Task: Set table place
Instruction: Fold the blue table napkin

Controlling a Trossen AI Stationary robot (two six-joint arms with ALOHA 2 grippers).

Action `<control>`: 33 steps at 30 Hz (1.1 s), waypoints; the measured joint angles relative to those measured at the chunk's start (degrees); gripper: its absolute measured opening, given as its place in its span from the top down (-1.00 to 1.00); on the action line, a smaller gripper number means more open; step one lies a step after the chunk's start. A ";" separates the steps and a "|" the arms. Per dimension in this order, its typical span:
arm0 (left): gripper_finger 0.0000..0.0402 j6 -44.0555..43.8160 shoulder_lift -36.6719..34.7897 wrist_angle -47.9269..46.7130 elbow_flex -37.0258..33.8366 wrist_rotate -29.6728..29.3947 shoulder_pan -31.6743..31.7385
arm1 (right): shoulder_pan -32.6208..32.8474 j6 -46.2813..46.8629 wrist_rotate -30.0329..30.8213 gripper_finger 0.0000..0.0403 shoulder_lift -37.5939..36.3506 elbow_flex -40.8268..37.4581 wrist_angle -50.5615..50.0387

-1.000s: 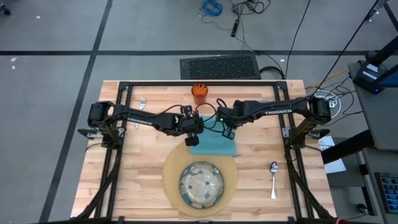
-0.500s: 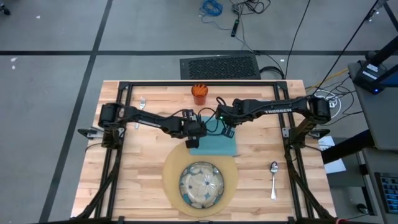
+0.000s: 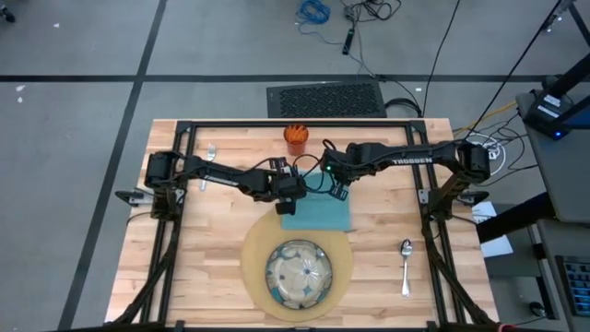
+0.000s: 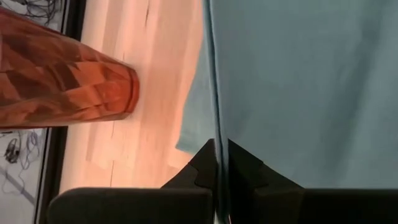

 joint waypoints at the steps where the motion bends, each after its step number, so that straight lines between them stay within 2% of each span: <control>1: 1.00 0.02 0.00 0.10 0.00 0.06 0.00 | 0.00 0.00 -0.08 1.00 0.00 -0.24 0.07; 17: 1.00 0.06 0.00 -0.04 0.00 0.36 -0.09 | -0.67 -2.42 0.70 0.91 0.00 -1.99 3.21; 21: 1.00 0.10 0.00 -0.22 0.00 -1.79 -0.07 | -1.18 -2.51 1.91 0.86 0.00 -1.99 3.12; 27: 1.00 0.60 0.00 -0.23 0.00 -6.88 -0.03 | -1.16 -2.95 4.68 0.71 0.00 -1.99 2.25; 33: 1.00 1.92 0.00 0.28 0.00 -4.95 1.01 | -1.18 -2.04 4.77 0.45 0.00 -1.99 2.23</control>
